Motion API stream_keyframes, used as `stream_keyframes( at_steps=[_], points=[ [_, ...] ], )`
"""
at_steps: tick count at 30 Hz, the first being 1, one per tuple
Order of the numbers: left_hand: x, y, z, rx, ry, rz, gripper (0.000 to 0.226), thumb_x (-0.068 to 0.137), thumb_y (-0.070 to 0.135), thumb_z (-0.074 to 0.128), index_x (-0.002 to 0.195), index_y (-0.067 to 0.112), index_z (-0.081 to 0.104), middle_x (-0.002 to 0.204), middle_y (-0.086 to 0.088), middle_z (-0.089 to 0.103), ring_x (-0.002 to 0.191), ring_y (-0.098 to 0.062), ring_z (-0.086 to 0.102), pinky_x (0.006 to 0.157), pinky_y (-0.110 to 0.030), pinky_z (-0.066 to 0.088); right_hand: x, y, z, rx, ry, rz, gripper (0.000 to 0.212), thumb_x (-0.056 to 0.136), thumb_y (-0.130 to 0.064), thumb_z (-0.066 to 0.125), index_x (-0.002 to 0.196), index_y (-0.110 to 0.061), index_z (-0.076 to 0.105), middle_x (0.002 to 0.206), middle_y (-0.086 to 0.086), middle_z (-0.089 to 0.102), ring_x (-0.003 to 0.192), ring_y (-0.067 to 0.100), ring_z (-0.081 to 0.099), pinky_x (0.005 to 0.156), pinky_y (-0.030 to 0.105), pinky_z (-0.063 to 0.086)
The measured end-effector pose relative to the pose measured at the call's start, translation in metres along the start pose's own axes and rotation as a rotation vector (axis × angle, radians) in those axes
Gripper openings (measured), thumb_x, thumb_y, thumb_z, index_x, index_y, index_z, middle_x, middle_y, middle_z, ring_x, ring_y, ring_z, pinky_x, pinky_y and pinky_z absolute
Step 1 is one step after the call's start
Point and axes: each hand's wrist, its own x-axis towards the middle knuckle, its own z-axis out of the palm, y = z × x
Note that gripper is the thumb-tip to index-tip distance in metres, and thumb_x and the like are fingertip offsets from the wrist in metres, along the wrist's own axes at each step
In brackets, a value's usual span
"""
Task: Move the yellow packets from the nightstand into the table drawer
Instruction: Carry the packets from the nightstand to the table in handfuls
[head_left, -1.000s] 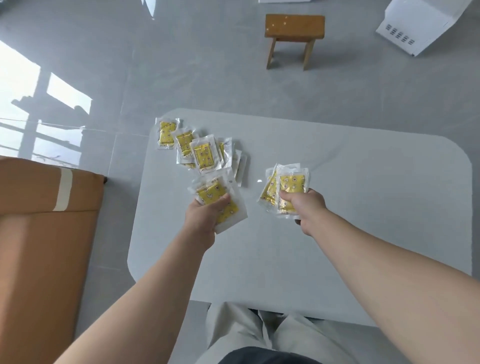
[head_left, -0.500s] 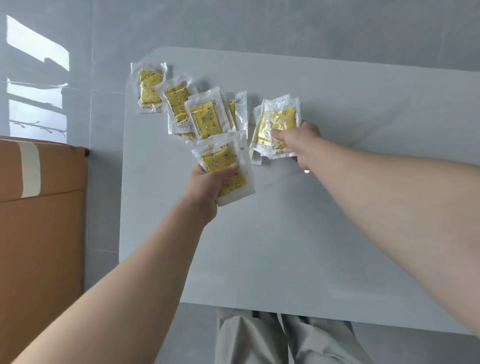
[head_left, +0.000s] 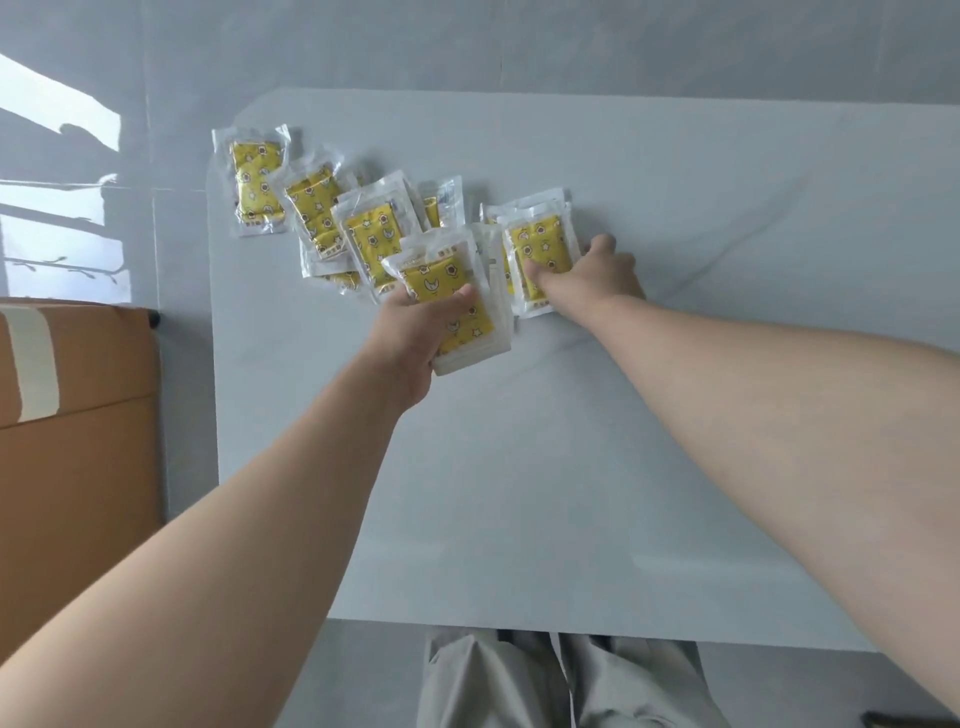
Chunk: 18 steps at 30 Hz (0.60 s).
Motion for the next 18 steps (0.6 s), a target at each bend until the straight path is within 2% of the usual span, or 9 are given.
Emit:
stream_keyframes(
  at_steps=[3,5,8,11,12,13,16,18],
  points=[
    [0.006,0.007,0.019,0.043,0.041,-0.023,0.025,0.083,0.0,0.073,0.1,0.017,0.07,0.099,-0.007,0.076,0.093,-0.029,0.074,0.084,-0.049,0.06,-0.004,0.024,-0.014,-0.073,0.014,-0.016,0.089,0.083,-0.075,0.058,0.147,-0.018,0.034,0.141,0.011,0.04,0.122,0.034,0.056,0.089,0.04,0.046],
    [0.013,0.007,0.031,0.122,0.091,-0.006,0.024,0.08,0.001,0.073,0.095,0.02,0.068,0.094,-0.005,0.075,0.092,-0.029,0.073,0.085,-0.047,0.061,-0.008,0.042,-0.023,-0.082,0.017,-0.011,0.086,0.085,-0.074,0.055,0.148,-0.018,0.035,0.142,0.012,0.04,0.122,0.034,0.056,0.094,0.042,0.047],
    [0.025,0.001,0.047,0.339,0.161,0.08,0.028,0.079,0.015,0.078,0.103,0.017,0.061,0.095,-0.002,0.07,0.089,-0.023,0.068,0.076,-0.036,0.059,-0.015,0.074,-0.026,-0.061,0.013,0.009,0.077,0.089,-0.067,0.056,0.145,-0.017,0.038,0.141,0.013,0.041,0.118,0.034,0.058,0.091,0.038,0.046],
    [0.03,-0.005,0.055,0.606,0.3,0.196,0.028,0.082,0.023,0.076,0.098,0.02,0.054,0.086,0.007,0.06,0.082,-0.014,0.062,0.06,-0.027,0.05,-0.024,0.102,-0.019,-0.022,-0.018,0.042,0.069,0.094,-0.059,0.056,0.145,-0.016,0.038,0.143,0.014,0.039,0.116,0.035,0.058,0.085,0.034,0.041],
    [0.03,-0.007,0.056,0.7,0.34,0.235,0.03,0.083,0.025,0.075,0.101,0.021,0.052,0.088,0.008,0.058,0.086,-0.016,0.062,0.062,-0.028,0.049,-0.028,0.108,-0.016,-0.012,-0.029,0.054,0.068,0.094,-0.057,0.057,0.145,-0.016,0.037,0.144,0.014,0.038,0.116,0.035,0.058,0.086,0.034,0.042],
    [0.03,-0.009,0.055,0.791,0.374,0.264,0.035,0.083,0.028,0.074,0.11,0.02,0.052,0.094,0.008,0.06,0.095,-0.019,0.062,0.07,-0.031,0.051,-0.03,0.113,-0.012,0.004,-0.037,0.065,0.068,0.094,-0.056,0.057,0.145,-0.016,0.037,0.145,0.013,0.038,0.117,0.035,0.057,0.09,0.035,0.043],
    [0.026,-0.013,0.048,0.976,0.459,0.305,0.056,0.086,0.03,0.07,0.136,0.02,0.045,0.127,0.001,0.059,0.126,-0.025,0.048,0.104,-0.039,0.042,-0.04,0.117,-0.004,0.076,-0.065,0.094,0.063,0.095,-0.054,0.058,0.142,-0.015,0.04,0.145,0.012,0.04,0.116,0.033,0.057,0.093,0.037,0.045],
    [0.015,-0.013,0.042,0.965,0.474,0.319,0.058,0.089,0.025,0.066,0.141,0.017,0.043,0.136,-0.002,0.055,0.131,-0.025,0.044,0.109,-0.038,0.038,-0.049,0.115,-0.005,0.144,-0.089,0.106,0.06,0.096,-0.054,0.057,0.139,-0.016,0.041,0.142,0.012,0.045,0.115,0.032,0.057,0.092,0.036,0.046]
  ],
)
